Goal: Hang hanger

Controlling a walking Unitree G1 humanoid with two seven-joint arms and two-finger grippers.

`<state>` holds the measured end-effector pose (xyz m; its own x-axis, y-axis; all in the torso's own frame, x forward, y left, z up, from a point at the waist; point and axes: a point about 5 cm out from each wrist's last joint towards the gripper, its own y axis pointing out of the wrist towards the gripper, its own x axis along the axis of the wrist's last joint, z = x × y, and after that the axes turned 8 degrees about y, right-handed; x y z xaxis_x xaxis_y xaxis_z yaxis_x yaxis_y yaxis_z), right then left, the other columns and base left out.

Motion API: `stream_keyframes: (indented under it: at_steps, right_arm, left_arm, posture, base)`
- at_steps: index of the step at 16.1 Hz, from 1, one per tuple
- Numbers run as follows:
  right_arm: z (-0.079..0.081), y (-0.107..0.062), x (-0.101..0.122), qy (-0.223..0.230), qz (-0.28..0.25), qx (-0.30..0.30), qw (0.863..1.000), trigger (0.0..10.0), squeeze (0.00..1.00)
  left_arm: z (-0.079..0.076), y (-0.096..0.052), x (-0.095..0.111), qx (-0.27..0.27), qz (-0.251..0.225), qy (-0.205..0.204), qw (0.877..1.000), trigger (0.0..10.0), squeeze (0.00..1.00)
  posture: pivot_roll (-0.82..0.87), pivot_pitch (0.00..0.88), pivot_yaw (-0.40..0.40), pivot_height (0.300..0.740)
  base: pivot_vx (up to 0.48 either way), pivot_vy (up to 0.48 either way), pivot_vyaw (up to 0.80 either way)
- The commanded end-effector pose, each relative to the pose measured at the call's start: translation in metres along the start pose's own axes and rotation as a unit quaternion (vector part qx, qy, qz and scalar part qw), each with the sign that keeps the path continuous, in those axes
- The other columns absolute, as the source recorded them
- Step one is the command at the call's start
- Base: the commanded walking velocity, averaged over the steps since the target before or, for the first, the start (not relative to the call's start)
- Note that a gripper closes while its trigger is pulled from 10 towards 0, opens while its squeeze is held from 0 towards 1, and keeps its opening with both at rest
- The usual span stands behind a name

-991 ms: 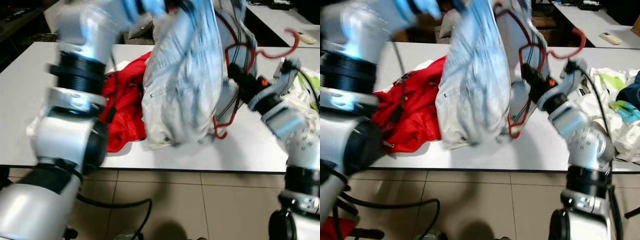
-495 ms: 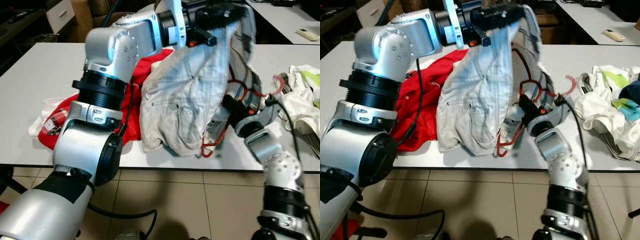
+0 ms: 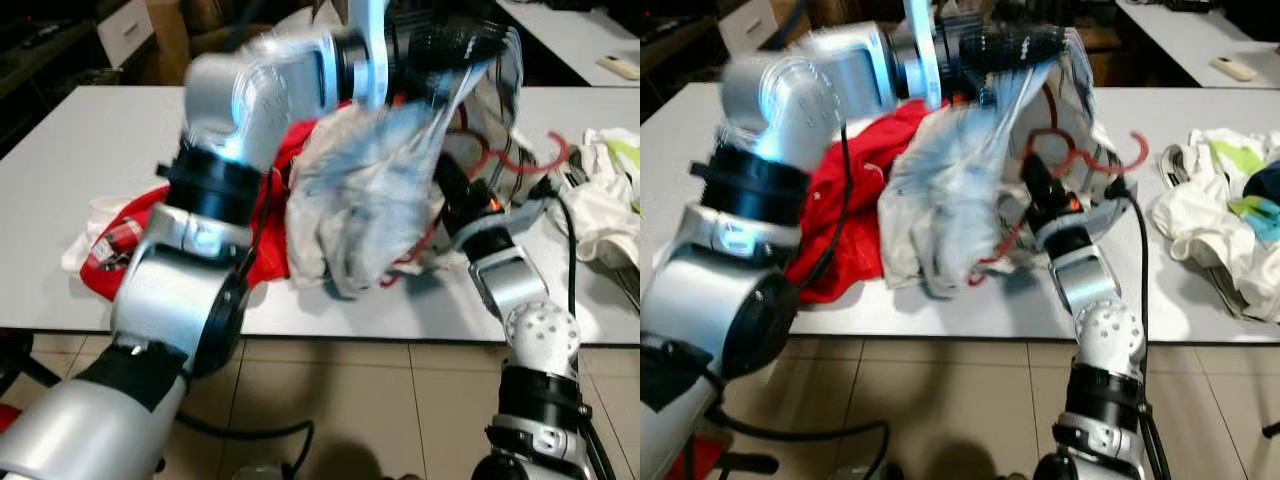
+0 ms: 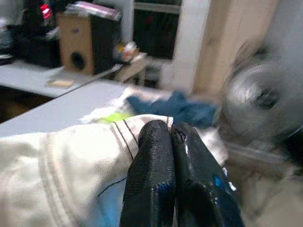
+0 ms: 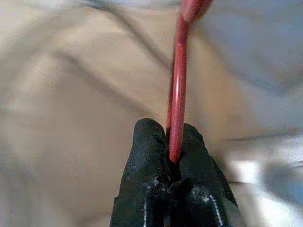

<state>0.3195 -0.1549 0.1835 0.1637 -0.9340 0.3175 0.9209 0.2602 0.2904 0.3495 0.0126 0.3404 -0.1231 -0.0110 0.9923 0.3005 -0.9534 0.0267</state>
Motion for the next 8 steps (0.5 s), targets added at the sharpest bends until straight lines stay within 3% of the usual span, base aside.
stream_keyframes:
  at_steps: [1, 3, 4, 5, 8]
  right_arm:
    - [0.017, 0.004, 0.002, 0.006, 0.000, 0.050, 0.999, 10.0, 0.00]
    - [0.012, 0.006, 0.008, 0.021, -0.015, 0.023, 0.999, 10.0, 0.00]
    - [0.005, 0.005, 0.007, 0.006, -0.010, -0.004, 1.000, 10.0, 0.00]
    - [-0.012, 0.003, -0.005, -0.040, 0.021, -0.074, 0.996, 10.0, 0.00]
    - [-0.033, -0.002, -0.017, -0.048, 0.017, -0.153, 0.987, 10.0, 0.00]
  left_arm:
    - [0.001, -0.001, -0.001, 0.011, 0.012, 0.026, 1.000, 0.0, 0.00]
    - [0.002, -0.004, -0.009, 0.016, 0.007, 0.004, 1.000, 0.0, 0.00]
    - [0.000, -0.004, -0.009, 0.014, -0.002, -0.004, 1.000, 0.0, 0.00]
    - [-0.004, -0.005, -0.006, 0.006, -0.028, -0.026, 0.999, 0.0, 0.00]
    - [-0.011, -0.005, 0.000, -0.012, -0.043, -0.036, 0.998, 0.0, 0.00]
  posture:
    - [0.04, 0.000, 0.060, 0.740]
    - [0.03, 0.000, 0.058, 0.740]
    - [0.03, 0.000, 0.051, 0.740]
    - [0.03, 0.000, 0.047, 0.740]
    - [0.03, 0.000, 0.047, 0.740]
  base:
    - [0.000, 0.000, 0.00]
    - [0.000, 0.000, 0.00]
    - [0.000, 0.000, 0.00]
    - [0.000, 0.000, 0.00]
    - [0.000, 0.000, 0.00]
